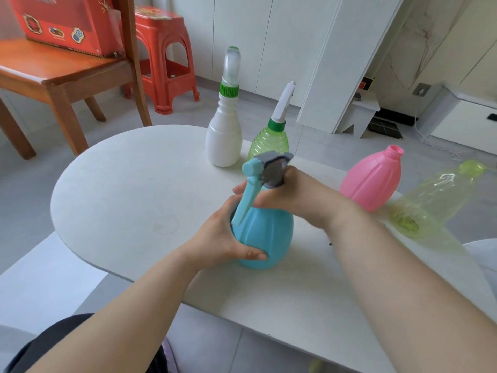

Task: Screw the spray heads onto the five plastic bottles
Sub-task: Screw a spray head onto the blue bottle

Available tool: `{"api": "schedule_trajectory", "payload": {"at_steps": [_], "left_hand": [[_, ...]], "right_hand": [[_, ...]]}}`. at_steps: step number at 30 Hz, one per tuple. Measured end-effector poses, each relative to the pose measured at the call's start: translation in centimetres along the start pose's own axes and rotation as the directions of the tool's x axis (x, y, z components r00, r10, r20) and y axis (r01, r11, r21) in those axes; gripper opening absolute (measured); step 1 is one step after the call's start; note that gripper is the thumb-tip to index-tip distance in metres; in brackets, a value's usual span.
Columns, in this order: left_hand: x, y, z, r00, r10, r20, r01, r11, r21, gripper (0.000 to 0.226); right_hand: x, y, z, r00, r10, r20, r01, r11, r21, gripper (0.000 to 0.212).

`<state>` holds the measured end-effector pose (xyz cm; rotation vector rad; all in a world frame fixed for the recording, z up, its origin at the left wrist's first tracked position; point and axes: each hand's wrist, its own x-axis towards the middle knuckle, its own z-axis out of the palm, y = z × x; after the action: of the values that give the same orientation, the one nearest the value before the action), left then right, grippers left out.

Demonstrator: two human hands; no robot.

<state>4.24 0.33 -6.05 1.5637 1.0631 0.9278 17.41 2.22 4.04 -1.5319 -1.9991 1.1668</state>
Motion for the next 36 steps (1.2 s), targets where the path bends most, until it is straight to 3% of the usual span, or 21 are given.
{"api": "schedule_trajectory", "payload": {"at_steps": [3,6,9,15,17,20,22,27,31,34,36], "left_hand": [[0.0,0.3,0.2,0.999,0.031,0.018,-0.031,0.999,0.013,0.089],[0.1,0.3,0.4,1.000,0.015,0.013,-0.015,1.000,-0.007,0.087],[0.0,0.0,0.5,1.000,-0.008,-0.005,0.008,1.000,-0.003,0.089],[0.2,-0.3,0.7,0.999,-0.033,-0.036,0.034,0.999,0.010,0.073],[0.1,-0.2,0.6,0.998,-0.047,-0.033,0.047,0.999,0.004,0.075],[0.1,-0.1,0.2,0.999,-0.050,0.006,0.050,0.999,0.002,0.079],[0.2,0.0,0.2,0.998,-0.045,0.039,0.045,0.999,0.010,0.080],[0.2,0.0,0.1,0.998,-0.051,0.038,0.052,0.998,-0.022,0.090],[0.1,0.0,-0.1,0.995,-0.044,0.084,0.048,0.997,-0.054,0.097],[0.0,-0.1,-0.1,0.994,-0.031,0.106,0.038,0.997,-0.066,0.090],[0.0,-0.3,-0.1,0.994,-0.017,0.105,0.028,0.994,-0.108,0.092]], "right_hand": [[-0.5,0.4,-1.0,0.998,-0.013,0.057,0.016,0.998,-0.060,0.011],[-0.5,1.0,0.4,0.995,-0.012,-0.098,0.018,0.998,0.058,0.009],[-0.3,1.5,1.8,0.968,0.036,-0.249,-0.011,0.995,0.098,0.034],[0.0,1.5,3.2,0.848,0.015,-0.530,0.005,0.999,0.036,0.023],[-0.1,1.1,3.0,0.872,0.064,-0.484,-0.028,0.996,0.081,0.023],[-0.3,0.8,0.4,0.994,0.061,-0.095,-0.051,0.994,0.100,0.043],[-0.6,0.8,-0.9,0.997,0.038,0.061,-0.042,0.997,0.067,0.050],[-1.0,0.8,1.2,0.989,0.029,-0.143,-0.012,0.993,0.118,0.065],[-1.4,1.3,1.8,0.964,0.030,-0.264,0.021,0.982,0.188,0.033],[-1.6,1.3,1.1,0.985,0.016,-0.172,0.011,0.987,0.160,0.044],[-1.8,1.6,-0.2,1.000,-0.013,-0.009,0.014,0.995,0.100,0.039]]}}
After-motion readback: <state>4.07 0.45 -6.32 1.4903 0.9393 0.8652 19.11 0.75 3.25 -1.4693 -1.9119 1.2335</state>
